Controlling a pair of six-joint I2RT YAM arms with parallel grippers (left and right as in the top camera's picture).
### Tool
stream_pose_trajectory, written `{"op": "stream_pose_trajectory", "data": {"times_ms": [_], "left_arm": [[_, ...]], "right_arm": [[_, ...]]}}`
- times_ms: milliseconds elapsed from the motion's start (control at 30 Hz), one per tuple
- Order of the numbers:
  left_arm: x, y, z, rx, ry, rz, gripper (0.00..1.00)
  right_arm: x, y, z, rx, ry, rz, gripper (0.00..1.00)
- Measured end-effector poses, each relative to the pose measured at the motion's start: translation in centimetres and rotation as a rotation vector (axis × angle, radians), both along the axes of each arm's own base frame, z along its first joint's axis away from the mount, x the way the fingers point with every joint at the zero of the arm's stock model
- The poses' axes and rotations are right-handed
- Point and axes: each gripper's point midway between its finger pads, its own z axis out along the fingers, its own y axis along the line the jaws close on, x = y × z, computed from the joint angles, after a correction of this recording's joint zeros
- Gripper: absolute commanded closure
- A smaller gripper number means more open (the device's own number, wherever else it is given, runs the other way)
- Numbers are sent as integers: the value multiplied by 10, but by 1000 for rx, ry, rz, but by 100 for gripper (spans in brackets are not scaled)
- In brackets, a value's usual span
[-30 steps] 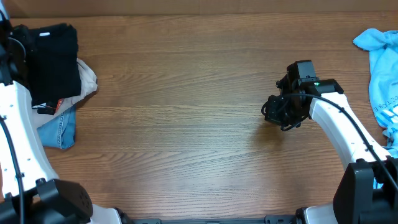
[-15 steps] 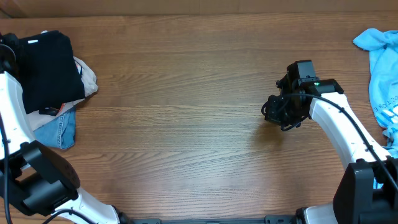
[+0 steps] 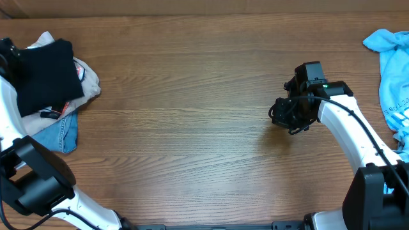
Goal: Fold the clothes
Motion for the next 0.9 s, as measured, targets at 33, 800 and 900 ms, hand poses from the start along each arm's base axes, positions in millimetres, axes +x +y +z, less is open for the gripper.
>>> {"op": "stream_pose_trajectory", "data": {"times_ms": [33, 800, 900], "left_arm": [[-4, 2, 0, -13, 3, 14, 0], [38, -203, 0, -411, 70, -455, 0], [37, -246, -9, -441, 141, -524, 0]], "right_arm": [[0, 0, 0, 0, 1, -1, 93], [33, 3, 7, 11, -139, -4, 0], [49, 1, 12, -1, -211, -5, 0]]}}
